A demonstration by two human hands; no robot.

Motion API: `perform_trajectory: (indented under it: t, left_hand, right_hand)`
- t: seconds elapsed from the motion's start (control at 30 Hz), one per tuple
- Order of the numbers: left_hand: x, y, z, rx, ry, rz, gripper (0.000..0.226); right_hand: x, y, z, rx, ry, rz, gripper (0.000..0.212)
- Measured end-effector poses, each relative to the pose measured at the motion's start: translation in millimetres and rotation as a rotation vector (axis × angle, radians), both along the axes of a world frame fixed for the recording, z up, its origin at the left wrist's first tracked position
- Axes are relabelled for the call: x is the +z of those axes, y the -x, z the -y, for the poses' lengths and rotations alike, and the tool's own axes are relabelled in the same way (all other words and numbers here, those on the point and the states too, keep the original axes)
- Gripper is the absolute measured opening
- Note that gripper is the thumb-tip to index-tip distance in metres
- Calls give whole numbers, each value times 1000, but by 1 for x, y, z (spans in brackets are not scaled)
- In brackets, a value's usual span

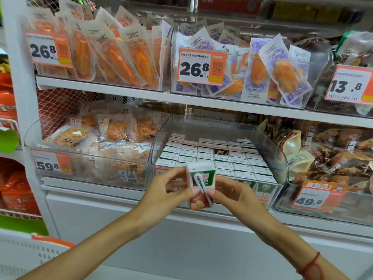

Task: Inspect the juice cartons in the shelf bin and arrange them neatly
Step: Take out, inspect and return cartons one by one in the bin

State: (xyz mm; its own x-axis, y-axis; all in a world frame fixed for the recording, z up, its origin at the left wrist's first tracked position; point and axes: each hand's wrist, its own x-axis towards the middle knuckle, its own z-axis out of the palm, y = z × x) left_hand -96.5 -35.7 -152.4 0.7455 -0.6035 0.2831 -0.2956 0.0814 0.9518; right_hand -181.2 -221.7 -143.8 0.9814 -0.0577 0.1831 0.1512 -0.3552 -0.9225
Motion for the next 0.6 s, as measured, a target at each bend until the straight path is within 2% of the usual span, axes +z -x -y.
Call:
perform_trajectory:
  t: [0.2,0.3,0.37,0.5,0.6]
  left_hand:
    - [2,2,-3,-3,-56,311,43]
    - [1,4,-1,2,-49,359,42]
    - [2,3,0,-20,-11,287,41]
    - [5,3,2,-30,81,27,46]
    - [5,3,4,-30,148,-214,52]
  right_hand:
    - [4,4,13,-24,108,204,40]
    - [4,6,13,-37,128,226,41]
    - [4,7,12,-42,114,230,43]
    - [3,8,10,-114,94,199,57]
    - [4,8,5,-81,138,211,50]
